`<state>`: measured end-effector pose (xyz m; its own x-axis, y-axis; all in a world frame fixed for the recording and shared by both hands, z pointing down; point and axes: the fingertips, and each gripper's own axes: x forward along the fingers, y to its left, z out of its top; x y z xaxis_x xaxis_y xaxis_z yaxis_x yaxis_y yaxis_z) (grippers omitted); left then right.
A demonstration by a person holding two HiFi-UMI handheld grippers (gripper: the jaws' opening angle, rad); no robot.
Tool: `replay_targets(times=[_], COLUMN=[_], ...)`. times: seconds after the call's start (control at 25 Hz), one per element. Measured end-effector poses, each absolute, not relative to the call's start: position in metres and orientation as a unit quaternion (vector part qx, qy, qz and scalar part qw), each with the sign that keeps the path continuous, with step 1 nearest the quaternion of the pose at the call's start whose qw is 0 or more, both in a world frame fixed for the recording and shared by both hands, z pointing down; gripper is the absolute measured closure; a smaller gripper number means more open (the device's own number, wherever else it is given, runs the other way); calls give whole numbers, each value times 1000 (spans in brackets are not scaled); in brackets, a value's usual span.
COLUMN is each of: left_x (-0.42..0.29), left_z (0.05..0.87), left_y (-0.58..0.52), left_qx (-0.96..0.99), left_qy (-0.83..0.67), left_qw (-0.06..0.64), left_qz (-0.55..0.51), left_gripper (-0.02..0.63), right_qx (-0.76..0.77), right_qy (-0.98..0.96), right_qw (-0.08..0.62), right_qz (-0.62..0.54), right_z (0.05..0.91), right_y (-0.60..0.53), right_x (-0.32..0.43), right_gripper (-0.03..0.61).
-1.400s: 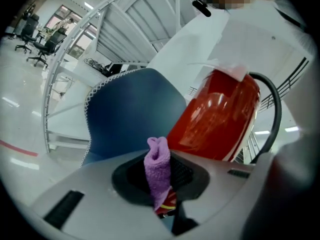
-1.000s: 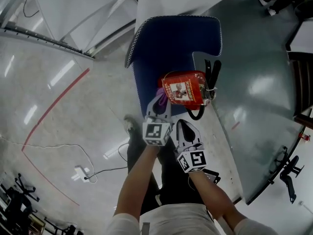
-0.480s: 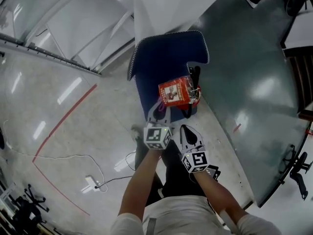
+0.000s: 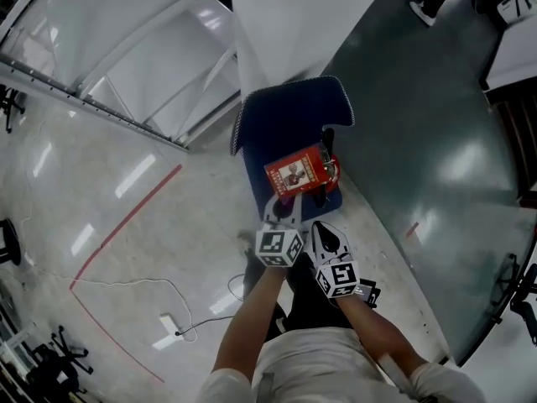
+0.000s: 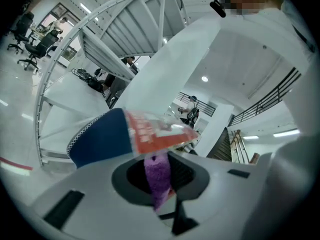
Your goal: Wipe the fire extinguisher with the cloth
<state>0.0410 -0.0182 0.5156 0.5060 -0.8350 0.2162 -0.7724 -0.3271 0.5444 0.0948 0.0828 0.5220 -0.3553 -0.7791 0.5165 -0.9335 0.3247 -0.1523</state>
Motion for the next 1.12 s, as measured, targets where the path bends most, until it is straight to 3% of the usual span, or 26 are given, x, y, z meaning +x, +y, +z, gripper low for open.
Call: replay_targets(times=[0.6, 1.12], left_x=[7, 27], left_z=[487, 554], left_y=[28, 67], left_qx=[807, 685], left_qy=[-520, -670], left_qw=[274, 282], left_qz=[-58, -43], left_gripper=[563, 563], right_qx=[546, 372], right_qy=[-798, -885], right_qw=[170, 208], right_qz=[188, 186], right_z=[492, 540], right_y=[84, 96], right_x=[101, 136], right_gripper=[566, 566])
